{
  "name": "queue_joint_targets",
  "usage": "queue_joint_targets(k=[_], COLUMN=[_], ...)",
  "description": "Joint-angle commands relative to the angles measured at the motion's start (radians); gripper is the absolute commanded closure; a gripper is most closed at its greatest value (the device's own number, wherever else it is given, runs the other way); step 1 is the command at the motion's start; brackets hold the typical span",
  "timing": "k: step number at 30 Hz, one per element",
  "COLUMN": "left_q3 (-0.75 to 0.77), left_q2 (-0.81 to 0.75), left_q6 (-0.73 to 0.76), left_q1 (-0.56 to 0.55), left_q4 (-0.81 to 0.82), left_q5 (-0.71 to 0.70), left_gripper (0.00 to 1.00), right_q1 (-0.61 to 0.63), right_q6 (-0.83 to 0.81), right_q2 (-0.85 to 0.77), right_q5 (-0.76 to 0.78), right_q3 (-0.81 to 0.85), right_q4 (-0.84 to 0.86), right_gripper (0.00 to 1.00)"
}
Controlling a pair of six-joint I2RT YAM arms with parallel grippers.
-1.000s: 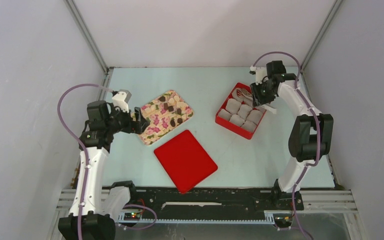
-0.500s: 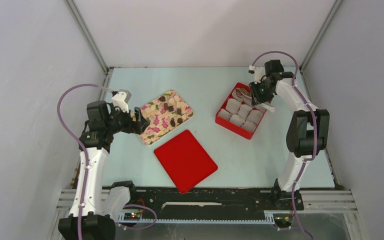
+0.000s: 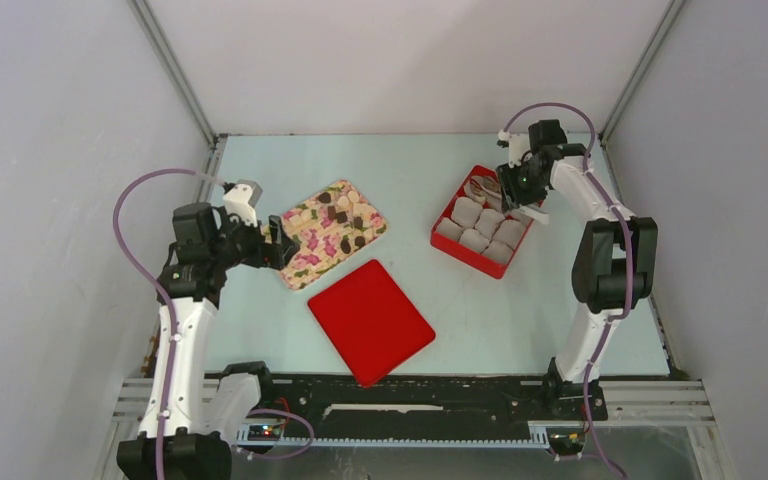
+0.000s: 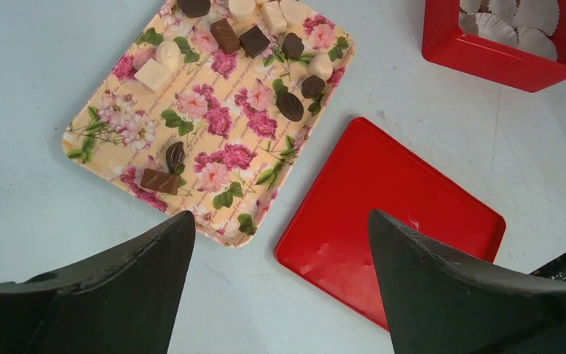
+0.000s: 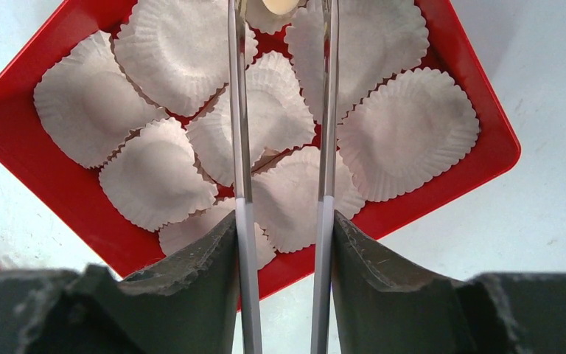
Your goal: Pack the chocolate
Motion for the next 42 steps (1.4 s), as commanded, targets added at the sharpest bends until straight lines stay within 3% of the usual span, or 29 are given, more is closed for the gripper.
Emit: queue_joint_targets(k=[1, 10, 17, 25, 32, 42], left_q3=[-0.014, -0.021, -0.024, -0.038, -0.044, -0.046], left_q2=[-0.018, -0.023, -0.032, -0.073, -0.089, -0.082], left_q6=[0.007, 0.006, 0.001, 0.014, 0.018, 0.019], left_q1=[0.007, 0.007, 0.007, 0.007, 0.007, 0.007], left_q4=[0.01, 0.016, 0.015, 0.006, 0.0, 0.006], left_q5=[0.028, 0.026, 0.014, -0.024, -0.03, -0.031], left_gripper=[0.09, 0.09, 0.08, 0.07, 0.06, 0.06], right_q1=[0.003, 0.047, 0.255, 0.462, 0.531, 0.562], right_q6=[0.013, 0.004, -0.051, -0.079, -0.076, -0.077], right_q2=[-0.056, -0.225, -0.259, -0.104, 0.079, 0.163], right_q5=[0.009, -0.021, -0.027, 0.022, 0.035, 0.038], right_q3=[0.048, 0.009, 0.023, 0.146, 0.335, 0.404], right_q4=[0.034, 0.04, 0.016, -0.033, -0.144, -0.184], right_gripper=[0.54, 0.59, 0.6, 0.61, 0.61, 0.6])
